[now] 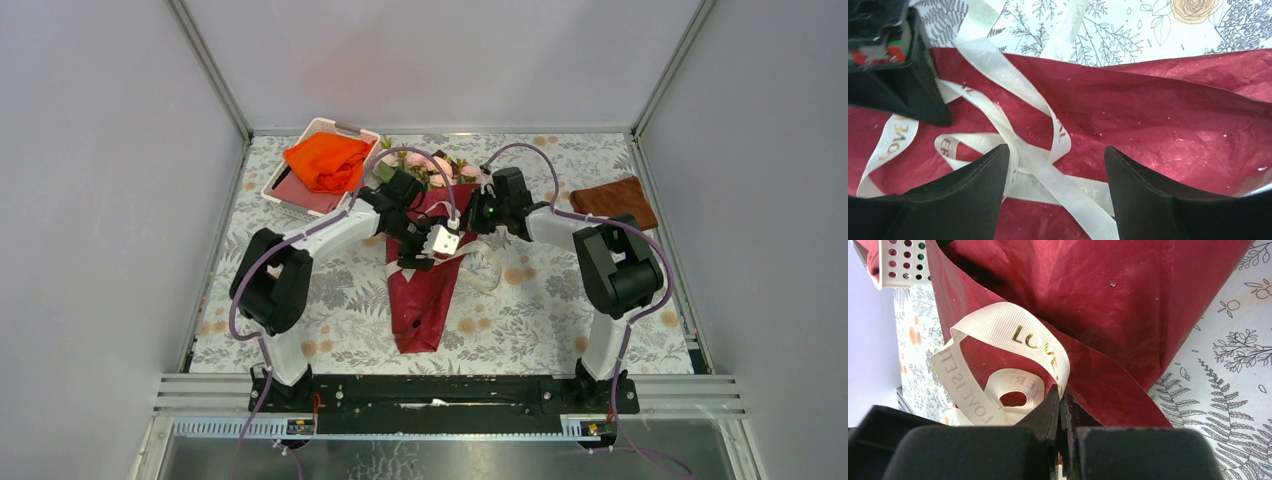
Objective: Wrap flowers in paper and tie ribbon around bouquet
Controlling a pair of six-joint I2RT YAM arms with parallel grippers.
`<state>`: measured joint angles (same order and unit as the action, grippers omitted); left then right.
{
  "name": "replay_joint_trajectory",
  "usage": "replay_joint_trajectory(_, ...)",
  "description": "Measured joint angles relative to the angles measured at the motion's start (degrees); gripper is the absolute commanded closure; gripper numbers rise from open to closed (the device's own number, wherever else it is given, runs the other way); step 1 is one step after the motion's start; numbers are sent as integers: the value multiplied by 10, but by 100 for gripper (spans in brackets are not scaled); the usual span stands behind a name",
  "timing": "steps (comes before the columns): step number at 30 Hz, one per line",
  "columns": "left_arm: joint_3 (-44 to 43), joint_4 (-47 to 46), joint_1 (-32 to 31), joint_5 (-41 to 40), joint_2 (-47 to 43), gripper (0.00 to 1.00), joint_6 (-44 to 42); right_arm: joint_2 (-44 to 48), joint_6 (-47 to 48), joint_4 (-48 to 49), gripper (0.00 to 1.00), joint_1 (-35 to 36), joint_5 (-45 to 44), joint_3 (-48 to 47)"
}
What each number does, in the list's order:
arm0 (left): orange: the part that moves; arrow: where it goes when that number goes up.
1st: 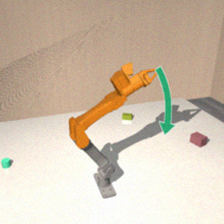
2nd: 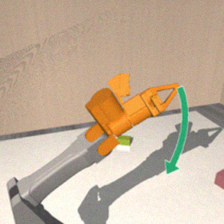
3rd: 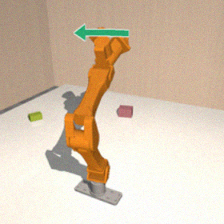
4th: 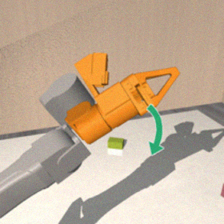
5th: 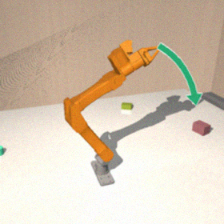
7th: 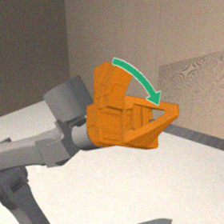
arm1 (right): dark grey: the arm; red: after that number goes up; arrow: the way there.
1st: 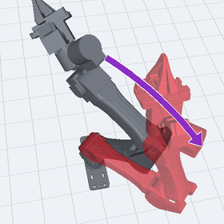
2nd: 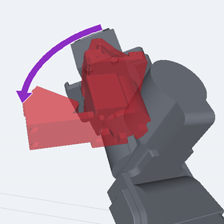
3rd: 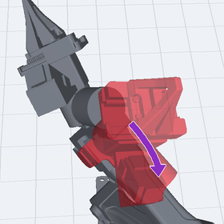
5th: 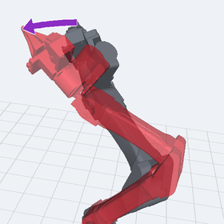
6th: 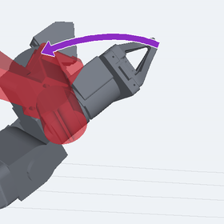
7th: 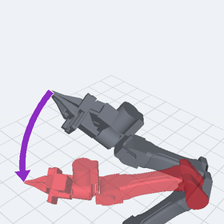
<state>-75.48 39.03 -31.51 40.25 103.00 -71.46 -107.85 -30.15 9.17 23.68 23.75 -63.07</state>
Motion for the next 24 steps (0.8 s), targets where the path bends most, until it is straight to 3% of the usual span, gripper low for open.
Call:
replay_joint_trajectory(3,5,-7,-10,-4,12,25,-20,0,-2,4,100,0,1,0)
replay_joint_trajectory(5,17,-19,-16,-11,16,35,-28,0,-2,4,100,0,5,0)
replay_joint_trajectory(9,44,-57,-24,-34,23,70,-27,0,-2,3,100,0,14,0)
replay_joint_trajectory(11,54,-73,-26,-47,24,95,-25,0,-2,3,100,0,16,0)
replay_joint_trajectory(12,56,-77,-26,-50,24,100,-21,-1,-2,3,100,0,19,0)
replay_joint_trajectory(24,-28,-91,3,-62,-5,100,131,-22,50,-58,96,5,75,-1)
